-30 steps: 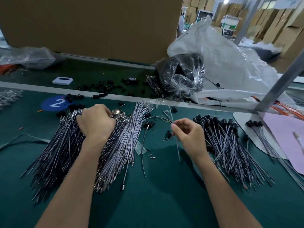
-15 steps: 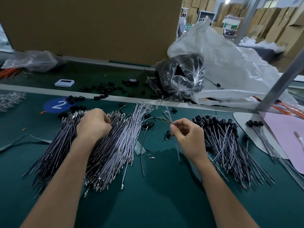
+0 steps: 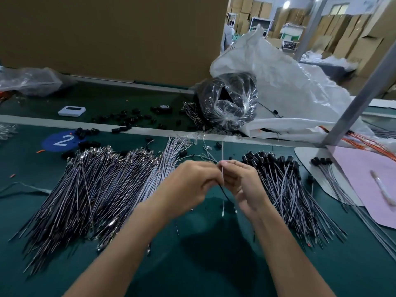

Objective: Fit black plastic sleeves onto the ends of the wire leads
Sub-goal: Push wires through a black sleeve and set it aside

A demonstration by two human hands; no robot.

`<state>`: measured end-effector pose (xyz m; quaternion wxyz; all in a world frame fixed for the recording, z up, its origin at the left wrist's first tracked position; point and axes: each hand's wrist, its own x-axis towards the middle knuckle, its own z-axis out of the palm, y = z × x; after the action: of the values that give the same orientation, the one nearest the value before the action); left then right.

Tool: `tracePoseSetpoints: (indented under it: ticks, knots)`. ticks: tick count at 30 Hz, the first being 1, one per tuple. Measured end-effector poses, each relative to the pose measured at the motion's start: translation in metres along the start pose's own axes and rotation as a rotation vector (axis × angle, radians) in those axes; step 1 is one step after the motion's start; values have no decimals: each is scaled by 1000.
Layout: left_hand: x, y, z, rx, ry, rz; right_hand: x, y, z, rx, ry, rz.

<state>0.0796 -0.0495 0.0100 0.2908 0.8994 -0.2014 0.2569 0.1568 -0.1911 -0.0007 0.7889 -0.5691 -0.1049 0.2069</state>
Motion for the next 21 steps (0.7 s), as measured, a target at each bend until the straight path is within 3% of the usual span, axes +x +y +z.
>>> tracePoseSetpoints:
  ticks: [7, 21]
  knots:
    - [-3, -4, 20, 10, -41, 73, 3, 3, 2, 8, -59, 96]
    - [-7, -6, 19, 97, -9, 49, 3, 6, 6, -46, -38, 67]
